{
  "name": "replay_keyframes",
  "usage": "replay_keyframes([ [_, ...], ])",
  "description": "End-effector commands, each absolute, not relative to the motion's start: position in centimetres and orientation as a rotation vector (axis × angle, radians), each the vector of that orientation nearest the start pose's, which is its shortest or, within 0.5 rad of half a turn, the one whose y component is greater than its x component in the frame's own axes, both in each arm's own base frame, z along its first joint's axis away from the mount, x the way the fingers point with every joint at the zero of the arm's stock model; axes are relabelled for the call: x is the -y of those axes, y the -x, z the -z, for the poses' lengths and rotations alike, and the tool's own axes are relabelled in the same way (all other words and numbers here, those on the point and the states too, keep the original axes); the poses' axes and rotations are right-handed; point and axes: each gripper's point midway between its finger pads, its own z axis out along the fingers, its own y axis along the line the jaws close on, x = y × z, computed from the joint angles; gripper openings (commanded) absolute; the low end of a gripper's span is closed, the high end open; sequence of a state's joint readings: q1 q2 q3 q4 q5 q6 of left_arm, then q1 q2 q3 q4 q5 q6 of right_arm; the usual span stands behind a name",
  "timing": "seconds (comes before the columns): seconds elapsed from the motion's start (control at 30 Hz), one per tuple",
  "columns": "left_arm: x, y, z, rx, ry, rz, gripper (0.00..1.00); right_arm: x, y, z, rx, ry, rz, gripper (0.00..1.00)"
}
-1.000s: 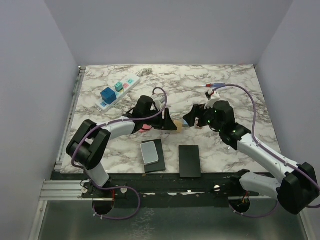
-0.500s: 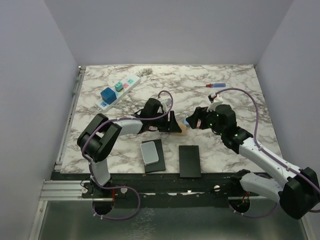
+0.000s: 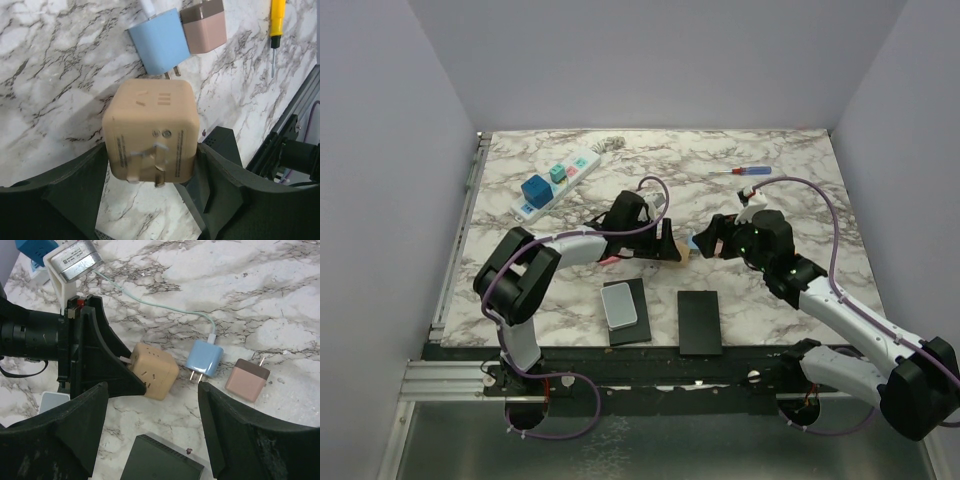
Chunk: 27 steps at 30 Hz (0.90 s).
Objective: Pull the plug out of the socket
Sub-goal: Place the plug at the center of the board.
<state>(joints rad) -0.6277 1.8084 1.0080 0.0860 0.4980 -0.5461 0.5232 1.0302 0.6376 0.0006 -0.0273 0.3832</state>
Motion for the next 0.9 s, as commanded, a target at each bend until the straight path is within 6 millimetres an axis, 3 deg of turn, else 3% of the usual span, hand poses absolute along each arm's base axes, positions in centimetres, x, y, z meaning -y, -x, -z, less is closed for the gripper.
replay_keyframes([
  [0.0,32.9,-30.1,-7.2,-2.425,-0.411,1.019,0.76,-18.7,-29.2,-16.3,-2.029,0.137,-0.590,0.77],
  [0.03,32.8,-30.2,-7.3,-2.422,-0.412,1.011,0.91,-18.7,-29.2,-16.3,-2.031,0.138,-0.590,0.77],
  [0.07,32.7,-30.3,-7.4,-2.418,-0.415,1.006,0.98,-18.8,-29.2,-16.2,-2.033,0.138,-0.591,0.77],
  [0.5,32.0,-31.2,-10.1,-2.323,-0.433,0.955,0.99,-19.2,-29.7,-16.3,-2.024,0.139,-0.605,0.77],
  [0.63,31.3,-31.9,-12.0,-2.254,-0.453,0.932,0.99,-19.2,-29.7,-16.6,-2.016,0.138,-0.604,0.77],
  [0.77,28.3,-34.5,-15.4,-2.147,-0.379,0.891,0.99,-19.0,-29.8,-17.5,-1.986,0.135,-0.602,0.77],
  [0.87,24.2,-37.1,-18.0,-2.069,-0.284,0.794,0.99,-18.9,-29.8,-18.0,-1.972,0.145,-0.595,0.78],
])
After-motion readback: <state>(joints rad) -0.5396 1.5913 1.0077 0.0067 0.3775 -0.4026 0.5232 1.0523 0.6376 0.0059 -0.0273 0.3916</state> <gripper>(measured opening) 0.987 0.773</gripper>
